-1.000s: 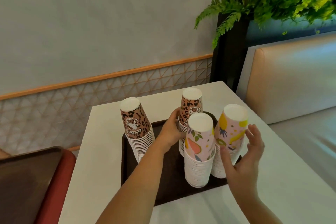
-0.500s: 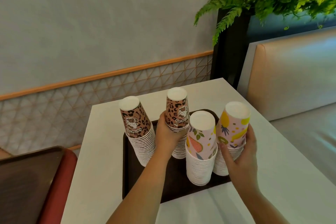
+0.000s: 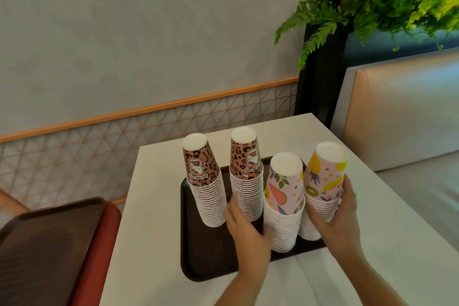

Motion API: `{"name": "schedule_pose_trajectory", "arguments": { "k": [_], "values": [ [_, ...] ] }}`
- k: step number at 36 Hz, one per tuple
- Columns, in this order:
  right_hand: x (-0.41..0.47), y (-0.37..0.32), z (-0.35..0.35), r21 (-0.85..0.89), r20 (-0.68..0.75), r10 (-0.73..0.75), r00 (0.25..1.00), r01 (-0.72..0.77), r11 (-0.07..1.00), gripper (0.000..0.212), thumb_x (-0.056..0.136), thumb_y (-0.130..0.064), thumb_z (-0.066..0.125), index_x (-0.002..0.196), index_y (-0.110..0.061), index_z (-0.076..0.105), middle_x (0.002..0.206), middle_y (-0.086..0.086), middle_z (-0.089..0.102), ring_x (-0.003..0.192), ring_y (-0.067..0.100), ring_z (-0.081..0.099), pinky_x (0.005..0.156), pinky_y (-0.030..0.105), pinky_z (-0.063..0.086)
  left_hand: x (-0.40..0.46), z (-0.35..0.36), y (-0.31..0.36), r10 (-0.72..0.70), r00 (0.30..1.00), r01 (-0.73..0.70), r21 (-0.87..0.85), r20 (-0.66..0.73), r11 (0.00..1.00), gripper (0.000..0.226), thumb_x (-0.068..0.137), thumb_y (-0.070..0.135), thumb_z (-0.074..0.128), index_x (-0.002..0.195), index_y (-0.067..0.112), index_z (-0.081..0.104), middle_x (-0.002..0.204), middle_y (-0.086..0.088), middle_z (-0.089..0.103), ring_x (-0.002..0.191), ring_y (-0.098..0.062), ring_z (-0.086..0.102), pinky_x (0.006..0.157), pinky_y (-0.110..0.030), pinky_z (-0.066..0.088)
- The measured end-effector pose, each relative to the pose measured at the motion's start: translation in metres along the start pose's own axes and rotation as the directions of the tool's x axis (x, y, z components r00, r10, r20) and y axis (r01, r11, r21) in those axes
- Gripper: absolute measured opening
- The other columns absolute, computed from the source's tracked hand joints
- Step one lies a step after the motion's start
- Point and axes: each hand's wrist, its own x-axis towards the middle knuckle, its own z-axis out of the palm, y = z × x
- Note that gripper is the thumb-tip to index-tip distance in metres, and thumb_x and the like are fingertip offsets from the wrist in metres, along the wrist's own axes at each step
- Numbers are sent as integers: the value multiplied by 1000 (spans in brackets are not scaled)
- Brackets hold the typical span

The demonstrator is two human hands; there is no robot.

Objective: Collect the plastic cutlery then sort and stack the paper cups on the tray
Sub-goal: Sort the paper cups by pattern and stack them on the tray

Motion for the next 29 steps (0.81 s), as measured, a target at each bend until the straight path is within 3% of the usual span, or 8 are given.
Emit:
{"name": "schedule_pose_trajectory", "arguments": {
  "k": [2,4,8,10,15,24,29],
  "values": [
    [-2,4,-3,-22,24,26,999,-26,999,104,60,-47,78,144,-32,18,145,0,36,131,21,41,100,49,42,-16,4,-1,-38,989,38,4,140,999,92,71,11,76,143,24,20,144,3,23,134,-20,32,112,-37,33],
    [-2,6,-4,-36,59,48,997,-46,998,106,59,-42,80,144,-33,16,146,-1,37,131,21,41,100,49,43,-20,8,-1,-33,970,38,-17,243,999,92,72,16,76,144,23,19,144,1,25,134,-19,33,112,-34,33],
    [3,13,-5,-55,114,50,992,-44,998,108,61,-27,85,144,-30,17,145,-1,38,129,20,43,99,42,43,-17,17,6,-42,960,64,-70,278,996,86,75,15,75,144,19,24,144,0,31,131,-8,33,107,-19,30],
    [6,16,-6,-47,131,44,990,-39,998,108,61,-25,86,144,-30,17,145,-1,40,127,20,45,96,38,44,-16,22,9,-57,964,81,-84,260,993,83,76,15,74,144,19,25,144,-1,33,131,-9,33,106,-19,29],
    [16,22,-10,-21,165,38,986,-35,999,105,60,-22,86,142,-29,21,141,0,44,124,20,48,93,37,45,-17,35,13,-74,975,86,-52,209,995,80,77,13,73,142,15,25,141,-3,32,115,2,28,94,-4,22],
    [60,33,-18,-25,302,15,953,-7,1000,100,62,-23,84,142,-23,25,143,2,42,128,23,44,102,45,42,-11,79,29,-134,991,135,-66,22,989,81,80,10,70,143,12,19,145,-4,27,133,-15,30,105,-15,24],
    [91,46,-16,-7,334,-15,942,19,1000,93,62,-23,84,138,-21,31,138,1,46,124,20,48,96,34,43,8,104,37,-156,985,148,-100,-72,984,83,81,8,68,146,11,15,151,-6,22,140,-18,22,109,-19,20]
  ]
}}
